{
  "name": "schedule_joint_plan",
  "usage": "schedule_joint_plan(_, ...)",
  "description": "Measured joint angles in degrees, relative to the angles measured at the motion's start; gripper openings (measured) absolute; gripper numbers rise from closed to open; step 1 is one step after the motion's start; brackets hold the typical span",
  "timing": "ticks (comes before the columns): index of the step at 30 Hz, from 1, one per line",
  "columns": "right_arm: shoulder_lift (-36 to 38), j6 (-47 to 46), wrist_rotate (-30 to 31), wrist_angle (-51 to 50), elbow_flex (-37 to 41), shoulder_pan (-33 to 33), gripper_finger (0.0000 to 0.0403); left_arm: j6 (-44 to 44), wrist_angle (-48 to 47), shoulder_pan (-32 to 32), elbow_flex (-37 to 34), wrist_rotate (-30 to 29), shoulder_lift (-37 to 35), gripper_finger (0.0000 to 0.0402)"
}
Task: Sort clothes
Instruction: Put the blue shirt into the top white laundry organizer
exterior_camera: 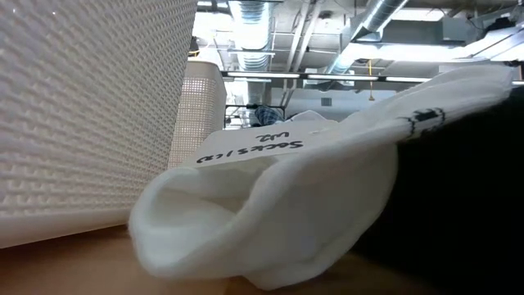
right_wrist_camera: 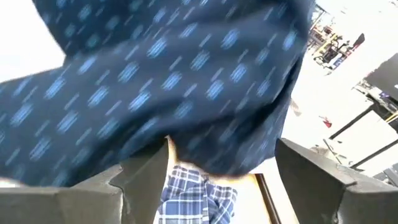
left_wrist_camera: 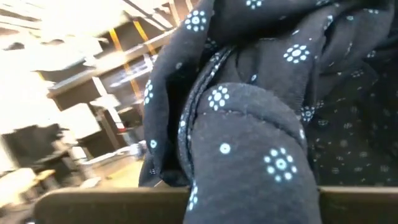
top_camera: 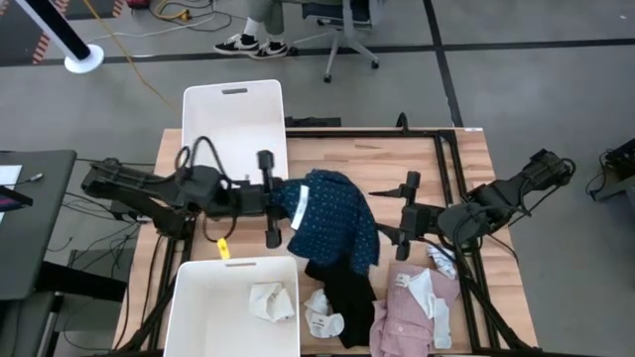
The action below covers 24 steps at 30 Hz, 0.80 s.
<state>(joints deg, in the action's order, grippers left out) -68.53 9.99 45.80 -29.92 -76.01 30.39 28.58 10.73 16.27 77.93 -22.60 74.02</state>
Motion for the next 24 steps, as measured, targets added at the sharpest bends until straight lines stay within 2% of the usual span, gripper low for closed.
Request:
schedule_joint_plan(15, 0.0, -7.4, 0.8, -5.9, 0.0, 0.0, 0.0308, 15.8, -3.9, 5.5, 0.0, -27.8, -7.2, 0.0035)
schedule_joint_plan(24, 0.0, -15.3, 0.8, -13.3, 0.0, 0.0, 0.0308, 20.3, -9.9, 6.5, 0.0, -45.4, -11.1, 0.0035)
